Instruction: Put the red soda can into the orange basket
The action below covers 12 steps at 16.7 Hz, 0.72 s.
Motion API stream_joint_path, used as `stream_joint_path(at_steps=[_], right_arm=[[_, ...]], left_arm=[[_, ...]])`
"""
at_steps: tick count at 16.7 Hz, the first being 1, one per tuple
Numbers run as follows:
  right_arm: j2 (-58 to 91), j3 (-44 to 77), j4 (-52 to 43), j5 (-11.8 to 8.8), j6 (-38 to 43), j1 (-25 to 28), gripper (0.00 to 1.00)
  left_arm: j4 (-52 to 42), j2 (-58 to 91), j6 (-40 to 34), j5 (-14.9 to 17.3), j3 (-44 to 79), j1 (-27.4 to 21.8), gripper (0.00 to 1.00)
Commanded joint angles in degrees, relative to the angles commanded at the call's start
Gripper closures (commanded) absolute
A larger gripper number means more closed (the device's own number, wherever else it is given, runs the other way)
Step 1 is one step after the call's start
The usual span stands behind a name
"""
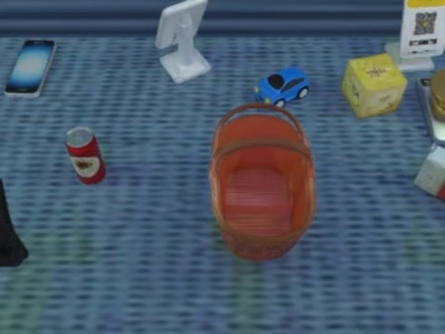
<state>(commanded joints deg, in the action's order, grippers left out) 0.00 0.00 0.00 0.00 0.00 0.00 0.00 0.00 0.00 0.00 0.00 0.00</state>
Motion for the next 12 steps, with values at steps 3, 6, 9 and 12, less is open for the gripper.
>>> stream_joint_path(at_steps=[3, 6, 9, 12], right_arm=[[0.0, 0.0, 0.0, 0.0, 0.0, 0.0, 0.0], [0.0, 0.0, 0.0, 0.0, 0.0, 0.0, 0.0], [0.0, 0.0, 0.0, 0.0, 0.0, 0.0, 0.0], [0.0, 0.0, 0.0, 0.0, 0.0, 0.0, 0.0]], left_arm=[[-0.46, 0.57, 0.26, 0.02, 0.56, -0.08, 0.0], [-4.46, 5.94, 2.57, 0.05, 5.7, -0.67, 0.0], [-11.3, 16.79, 6.52, 0.03, 15.29, -1.55, 0.0], [-19.72, 32.48, 11.41, 0.06, 28.31, -2.63, 0.0]])
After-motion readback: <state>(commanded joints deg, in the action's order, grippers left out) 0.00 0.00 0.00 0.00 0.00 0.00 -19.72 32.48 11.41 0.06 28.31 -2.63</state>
